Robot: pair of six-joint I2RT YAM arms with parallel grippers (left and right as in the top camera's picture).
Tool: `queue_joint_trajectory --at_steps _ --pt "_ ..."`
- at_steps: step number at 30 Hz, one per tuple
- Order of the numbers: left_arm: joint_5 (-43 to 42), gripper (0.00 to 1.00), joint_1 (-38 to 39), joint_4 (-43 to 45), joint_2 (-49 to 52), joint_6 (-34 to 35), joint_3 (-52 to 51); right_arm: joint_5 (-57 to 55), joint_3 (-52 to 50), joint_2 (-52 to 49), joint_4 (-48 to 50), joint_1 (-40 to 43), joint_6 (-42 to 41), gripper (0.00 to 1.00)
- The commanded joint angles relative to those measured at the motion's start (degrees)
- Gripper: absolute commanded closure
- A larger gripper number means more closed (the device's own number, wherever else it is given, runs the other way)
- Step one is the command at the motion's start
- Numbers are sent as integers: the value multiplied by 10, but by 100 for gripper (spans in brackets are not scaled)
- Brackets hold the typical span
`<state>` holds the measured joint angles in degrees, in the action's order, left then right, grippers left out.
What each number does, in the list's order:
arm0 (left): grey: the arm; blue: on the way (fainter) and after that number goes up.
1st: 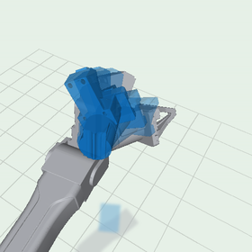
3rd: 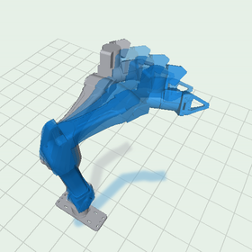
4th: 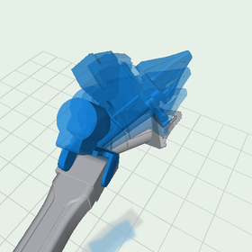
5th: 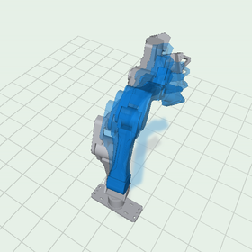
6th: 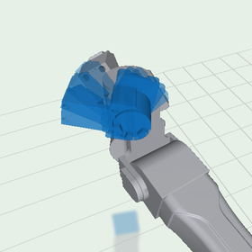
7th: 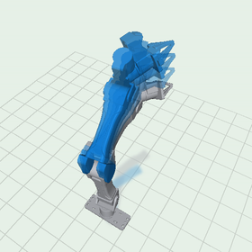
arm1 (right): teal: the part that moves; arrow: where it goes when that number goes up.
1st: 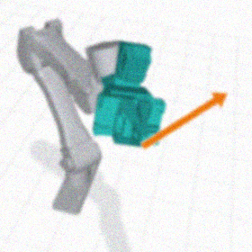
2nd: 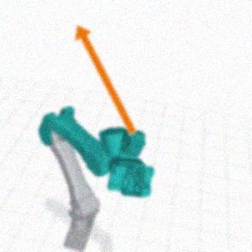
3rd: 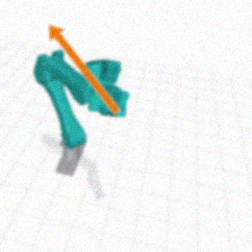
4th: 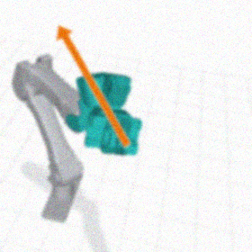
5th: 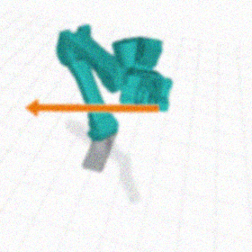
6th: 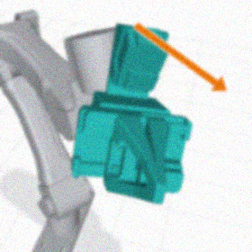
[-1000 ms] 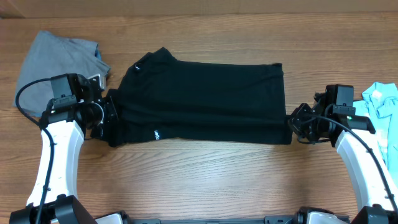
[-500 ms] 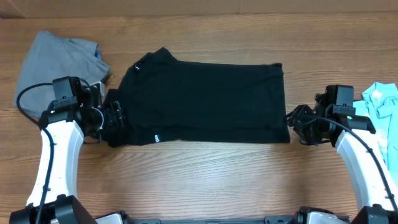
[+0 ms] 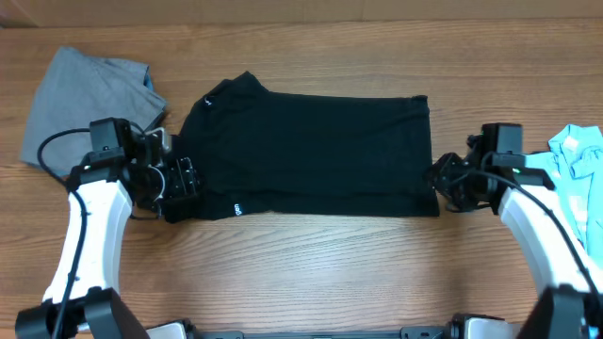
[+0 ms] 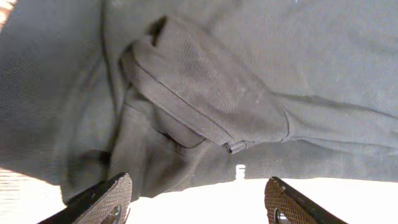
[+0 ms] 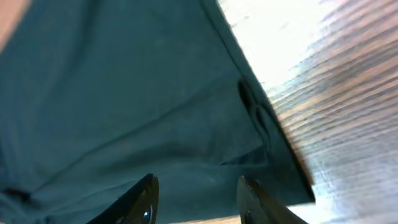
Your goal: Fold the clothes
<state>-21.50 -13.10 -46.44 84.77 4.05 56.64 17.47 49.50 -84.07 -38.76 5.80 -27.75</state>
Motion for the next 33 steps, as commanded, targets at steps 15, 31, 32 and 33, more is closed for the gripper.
queue_joint_trajectory --at_steps 15,31,32,33 --pt "-15 29 4 32 26 -2 -8 32 0 -117 30 -1 -30 46" --pt "-15 28 4 33 26 -2 -8 37 57 -92 -30 3 -38 88" --pt "-15 28 4 34 26 -2 -8 37 62 -91 -30 3 -38 89" --pt "-15 28 4 35 26 -2 -8 40 68 -91 -29 3 -38 89"
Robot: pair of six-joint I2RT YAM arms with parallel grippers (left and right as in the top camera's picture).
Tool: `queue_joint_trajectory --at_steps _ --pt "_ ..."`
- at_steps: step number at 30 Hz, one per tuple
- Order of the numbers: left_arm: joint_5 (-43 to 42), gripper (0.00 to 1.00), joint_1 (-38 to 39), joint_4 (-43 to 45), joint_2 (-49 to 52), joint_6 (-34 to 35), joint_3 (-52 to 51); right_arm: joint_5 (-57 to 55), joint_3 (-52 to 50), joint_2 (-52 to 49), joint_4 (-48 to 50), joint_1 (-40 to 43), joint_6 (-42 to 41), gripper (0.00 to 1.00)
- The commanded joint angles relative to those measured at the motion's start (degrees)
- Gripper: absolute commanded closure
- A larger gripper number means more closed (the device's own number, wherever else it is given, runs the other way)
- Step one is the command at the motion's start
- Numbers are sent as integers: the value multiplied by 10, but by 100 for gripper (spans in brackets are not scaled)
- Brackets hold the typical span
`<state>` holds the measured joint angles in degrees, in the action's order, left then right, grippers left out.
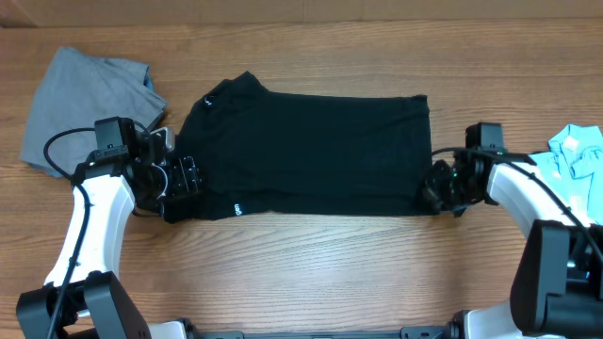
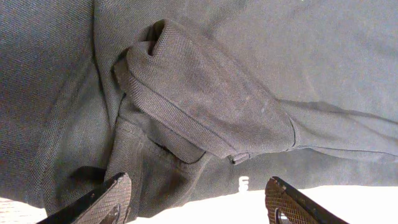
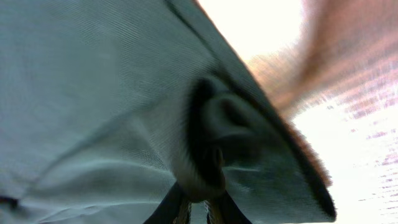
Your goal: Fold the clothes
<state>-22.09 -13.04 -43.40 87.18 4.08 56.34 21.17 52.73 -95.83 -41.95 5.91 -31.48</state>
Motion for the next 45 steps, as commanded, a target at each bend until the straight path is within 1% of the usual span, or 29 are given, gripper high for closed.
queue_joint_trajectory --at_steps 1,9,13,16,17,18,19,22,24,28,32,35,38,40,43,45 --pt "-9 28 3 6 2 -2 -5 5 37 26 8 2 -1 89" --pt "-9 27 3 8 2 -2 -5 5 35 24 90 2 -54 89" --pt "-9 27 3 8 2 -2 -5 -20 35 24 109 2 -65 85" --pt "-9 27 3 6 2 -2 -5 -62 35 24 134 2 -62 78" --pt "-9 27 3 6 2 -2 -5 -75 35 24 140 2 -55 70" --pt "-10 27 3 5 2 -2 -5 -87 35 24 144 2 -43 67" --pt "-15 27 3 2 2 -3 -5 -90 35 24 146 3 -25 66" --pt "-29 28 5 -8 2 -5 -5 -57 35 25 129 3 27 65" --pt "-34 29 16 -15 2 -23 -6 -19 35 25 96 3 59 63" --pt "-3 28 42 -10 9 -33 -8 0 35 25 39 3 64 61" --pt "8 28 64 15 33 -33 -8 4 35 25 10 3 64 62" --pt "7 31 84 35 68 -26 -8 6 35 25 1 3 64 63" --pt "7 42 99 60 107 -20 -8 12 35 25 -2 3 64 62" --pt "1 46 101 82 128 -1 -8 12 35 25 -5 3 64 62" --pt "-13 60 101 108 140 5 -8 12 35 25 -10 3 65 62" --pt "-23 64 101 120 140 8 -8 12 35 25 -10 3 65 62"
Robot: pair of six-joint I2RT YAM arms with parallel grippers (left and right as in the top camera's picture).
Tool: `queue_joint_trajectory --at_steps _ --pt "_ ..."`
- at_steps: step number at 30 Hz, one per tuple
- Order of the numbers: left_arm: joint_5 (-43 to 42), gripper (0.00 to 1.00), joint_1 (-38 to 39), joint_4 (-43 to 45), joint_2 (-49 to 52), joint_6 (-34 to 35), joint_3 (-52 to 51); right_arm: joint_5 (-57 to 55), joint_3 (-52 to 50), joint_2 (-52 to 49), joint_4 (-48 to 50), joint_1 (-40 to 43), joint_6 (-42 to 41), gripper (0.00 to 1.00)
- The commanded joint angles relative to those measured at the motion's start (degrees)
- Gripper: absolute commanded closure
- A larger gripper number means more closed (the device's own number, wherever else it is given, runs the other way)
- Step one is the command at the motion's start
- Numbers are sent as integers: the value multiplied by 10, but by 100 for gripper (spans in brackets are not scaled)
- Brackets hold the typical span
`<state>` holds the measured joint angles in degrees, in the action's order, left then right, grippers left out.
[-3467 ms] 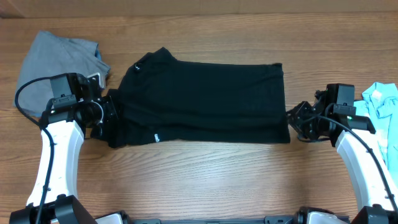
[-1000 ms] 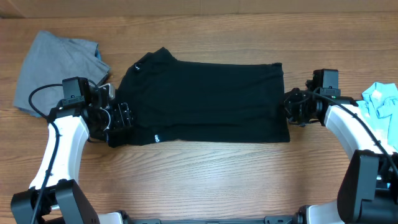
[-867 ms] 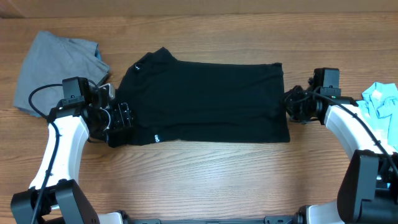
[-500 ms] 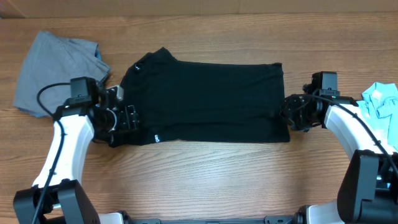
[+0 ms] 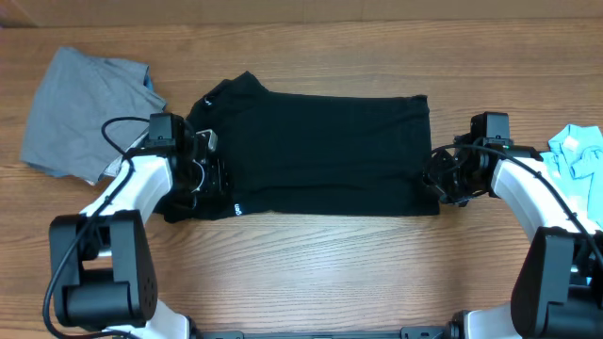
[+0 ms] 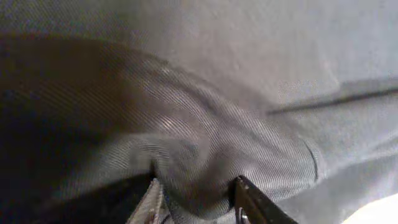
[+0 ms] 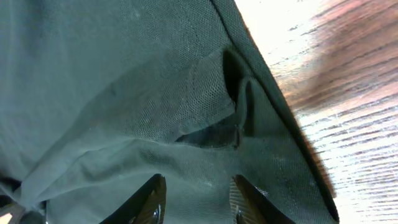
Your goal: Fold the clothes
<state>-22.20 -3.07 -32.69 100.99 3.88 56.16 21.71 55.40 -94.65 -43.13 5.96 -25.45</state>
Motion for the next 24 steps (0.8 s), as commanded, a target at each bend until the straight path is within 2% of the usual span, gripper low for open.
queue_joint_trajectory --at_steps 1,4,8,14,18,19,20,22,24 --pt "-25 65 1 15 2 11 -5 7 8 13 2 2 4 62" --pt "-38 79 1 12 1 15 -2 7 8 13 1 2 4 62" --pt "-65 91 -5 -5 1 15 25 6 8 13 1 2 4 62" --pt "-73 92 -14 -47 1 15 95 2 8 13 -2 2 5 62" --pt "-64 80 -11 10 2 15 103 2 8 13 1 2 5 62" --pt "-50 75 -9 19 5 15 103 2 8 13 2 2 4 62" --pt "-40 62 -8 23 7 15 103 2 8 13 1 2 4 62" --pt "-33 48 -6 19 15 15 103 2 8 13 -1 2 4 62" --pt "-37 44 -5 2 19 15 103 2 8 13 -3 2 5 62"
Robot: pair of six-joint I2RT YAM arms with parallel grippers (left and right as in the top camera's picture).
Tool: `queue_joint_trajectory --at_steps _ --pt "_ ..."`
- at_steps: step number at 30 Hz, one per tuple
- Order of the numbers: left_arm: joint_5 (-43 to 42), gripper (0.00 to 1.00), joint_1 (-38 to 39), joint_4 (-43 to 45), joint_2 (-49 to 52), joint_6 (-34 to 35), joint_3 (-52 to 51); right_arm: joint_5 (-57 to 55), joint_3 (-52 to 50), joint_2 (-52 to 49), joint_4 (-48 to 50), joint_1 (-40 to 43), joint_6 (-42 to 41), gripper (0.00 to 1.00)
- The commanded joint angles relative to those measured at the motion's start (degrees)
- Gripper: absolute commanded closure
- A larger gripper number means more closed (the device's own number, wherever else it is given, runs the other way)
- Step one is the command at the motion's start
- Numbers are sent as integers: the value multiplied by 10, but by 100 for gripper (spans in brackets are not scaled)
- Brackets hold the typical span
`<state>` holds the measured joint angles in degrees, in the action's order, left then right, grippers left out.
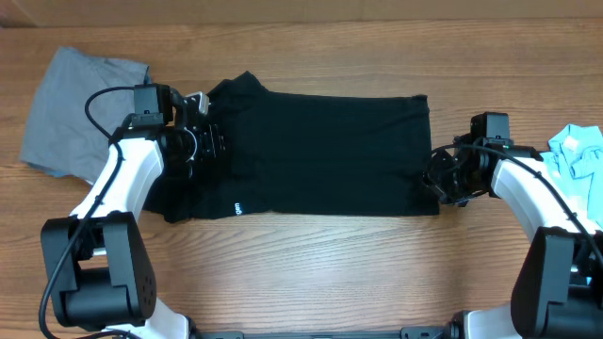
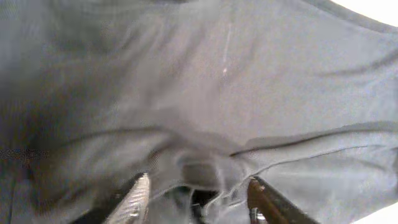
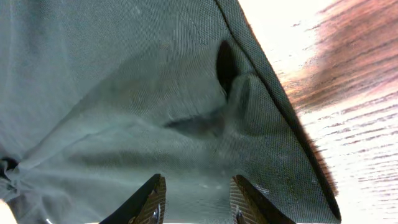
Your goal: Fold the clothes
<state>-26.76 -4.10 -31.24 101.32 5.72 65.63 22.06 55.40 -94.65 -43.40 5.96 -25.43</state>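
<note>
A black shirt [image 1: 320,155] lies spread flat across the middle of the wooden table, collar end to the left. My left gripper [image 1: 209,141] sits over the shirt's left end, below the collar. In the left wrist view it [image 2: 198,202] is open, with a raised fold of black cloth [image 2: 199,171] between the fingers [image 2: 138,198]. My right gripper [image 1: 435,181] rests at the shirt's near right corner. The right wrist view shows it [image 3: 198,202] open over the hem, fingers [image 3: 152,198] apart on flat fabric [image 3: 155,93].
A crumpled grey garment [image 1: 75,108] lies at the far left, close behind my left arm. A light blue garment [image 1: 579,160] lies at the right edge beside my right arm. Bare wooden table [image 1: 311,273] runs along the near side.
My left gripper has moved from the shirt's near left part toward the far side, just below the collar, and its fingers stand a little wider. My right gripper stays open at the right corner.
Both grippers first stood open at the shirt's two ends. Then the right one was shut on the right hem while the left stayed open. Later the right was open again and the left was on a fold at the near left. Now the left sits below the collar.
</note>
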Motion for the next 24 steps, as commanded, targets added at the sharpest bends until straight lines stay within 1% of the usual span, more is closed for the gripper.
queue_joint_trajectory --at_steps 1,2,5,7,8,9,12,15,17,20,24 --pt "5 46 5 -22 16 -4 8 -1 8 13 -1 2 4 62" --pt "-1 49 5 -32 16 -4 8 -1 8 13 -1 2 4 62" --pt "-36 69 11 -60 16 -6 8 -1 8 13 0 2 4 62" --pt "-42 70 14 -76 16 -13 7 -1 8 13 0 2 4 62" --pt "-31 69 20 -84 16 -28 7 -1 8 13 0 2 4 62" --pt "-22 69 24 -85 16 -29 4 -1 8 13 0 2 4 62" --pt "4 68 31 -75 17 -30 -5 -1 8 13 0 2 4 62" --pt "4 69 42 -52 28 -30 -10 -2 8 13 0 2 4 62" --pt "4 77 48 -31 40 -30 -10 -1 8 13 0 2 4 62" --pt "-5 96 49 2 47 -14 -10 -1 8 13 0 2 4 62" --pt "-16 96 48 22 47 -8 -9 -1 8 13 0 2 4 62"
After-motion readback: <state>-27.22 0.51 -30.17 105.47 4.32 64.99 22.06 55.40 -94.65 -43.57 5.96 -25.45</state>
